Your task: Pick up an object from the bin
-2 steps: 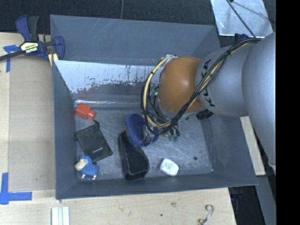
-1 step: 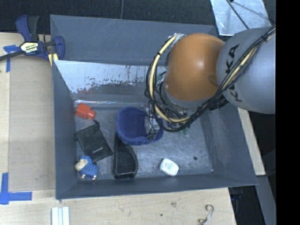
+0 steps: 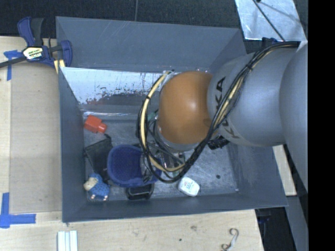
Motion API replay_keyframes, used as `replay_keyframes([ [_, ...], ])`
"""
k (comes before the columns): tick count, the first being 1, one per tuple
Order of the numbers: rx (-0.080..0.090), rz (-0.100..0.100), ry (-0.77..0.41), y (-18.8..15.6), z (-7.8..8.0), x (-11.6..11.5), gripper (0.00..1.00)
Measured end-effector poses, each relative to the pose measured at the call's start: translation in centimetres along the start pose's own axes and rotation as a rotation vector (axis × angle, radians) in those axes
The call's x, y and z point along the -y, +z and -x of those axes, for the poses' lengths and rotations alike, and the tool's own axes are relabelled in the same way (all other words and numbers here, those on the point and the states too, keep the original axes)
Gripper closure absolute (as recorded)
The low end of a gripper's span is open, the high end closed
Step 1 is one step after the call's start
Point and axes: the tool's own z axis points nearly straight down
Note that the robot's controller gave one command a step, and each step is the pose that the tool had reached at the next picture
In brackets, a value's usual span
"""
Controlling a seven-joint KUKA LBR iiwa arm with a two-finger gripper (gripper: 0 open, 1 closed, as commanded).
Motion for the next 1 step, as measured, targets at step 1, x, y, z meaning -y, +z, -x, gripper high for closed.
replay_keyframes([
  [1,0.01,0.0,-0.017,-2.13,-0.86,-2.58,1.0],
])
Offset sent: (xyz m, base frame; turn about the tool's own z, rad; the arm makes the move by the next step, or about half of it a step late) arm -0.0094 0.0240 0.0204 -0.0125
